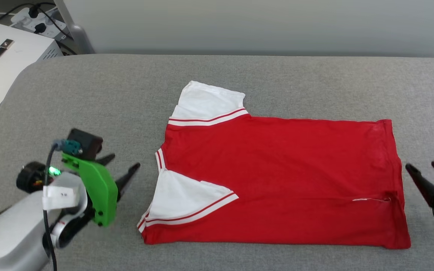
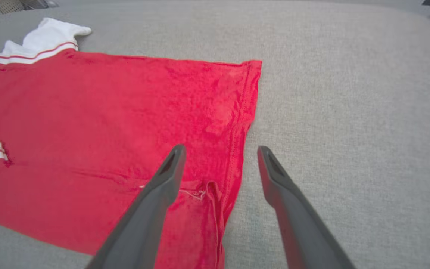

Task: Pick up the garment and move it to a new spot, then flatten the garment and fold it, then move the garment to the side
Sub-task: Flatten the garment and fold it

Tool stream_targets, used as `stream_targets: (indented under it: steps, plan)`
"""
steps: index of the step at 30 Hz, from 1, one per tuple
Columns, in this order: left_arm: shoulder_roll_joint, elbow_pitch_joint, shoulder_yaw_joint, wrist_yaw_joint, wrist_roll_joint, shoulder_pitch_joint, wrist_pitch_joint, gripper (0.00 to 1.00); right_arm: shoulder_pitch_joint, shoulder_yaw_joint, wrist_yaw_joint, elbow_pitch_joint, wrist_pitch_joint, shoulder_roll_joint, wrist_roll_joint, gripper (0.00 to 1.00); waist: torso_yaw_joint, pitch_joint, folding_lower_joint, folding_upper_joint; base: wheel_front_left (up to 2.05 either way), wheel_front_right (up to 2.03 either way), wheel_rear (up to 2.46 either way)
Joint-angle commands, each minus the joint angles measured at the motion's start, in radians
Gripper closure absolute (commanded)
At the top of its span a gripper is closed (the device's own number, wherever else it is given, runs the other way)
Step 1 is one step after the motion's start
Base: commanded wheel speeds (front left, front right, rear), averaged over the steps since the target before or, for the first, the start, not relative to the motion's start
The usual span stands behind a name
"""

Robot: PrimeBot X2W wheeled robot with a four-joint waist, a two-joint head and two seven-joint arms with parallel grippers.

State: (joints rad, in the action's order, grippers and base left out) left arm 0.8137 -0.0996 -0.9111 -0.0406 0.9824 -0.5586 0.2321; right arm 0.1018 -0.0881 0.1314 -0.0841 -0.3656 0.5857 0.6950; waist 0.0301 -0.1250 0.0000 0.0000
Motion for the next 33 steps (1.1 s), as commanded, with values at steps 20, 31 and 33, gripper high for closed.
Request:
stream_targets:
  steps: [20,31,33]
  plan:
    - [-0.116,-0.175,0.102,0.062,-0.112,-0.564,0.078,0.00,0.135,0.080,-0.001,0.158,0.451,-0.265,-0.303,0.00,-0.136,-0.263,0.0000,0.0000,0.00,0.00,0.00]
    - [-0.164,-0.382,0.021,0.149,-0.009,-0.780,0.501,0.00,0.201,0.031,-0.001,0.161,0.509,-0.279,-0.303,0.00,-0.216,-0.409,0.0000,0.0000,0.00,0.00,0.00]
    - [-0.174,-0.408,0.006,0.154,0.003,-0.800,0.554,0.00,0.212,0.023,-0.001,0.157,0.516,-0.279,-0.304,0.00,-0.227,-0.431,0.0000,0.0000,0.00,0.00,0.00]
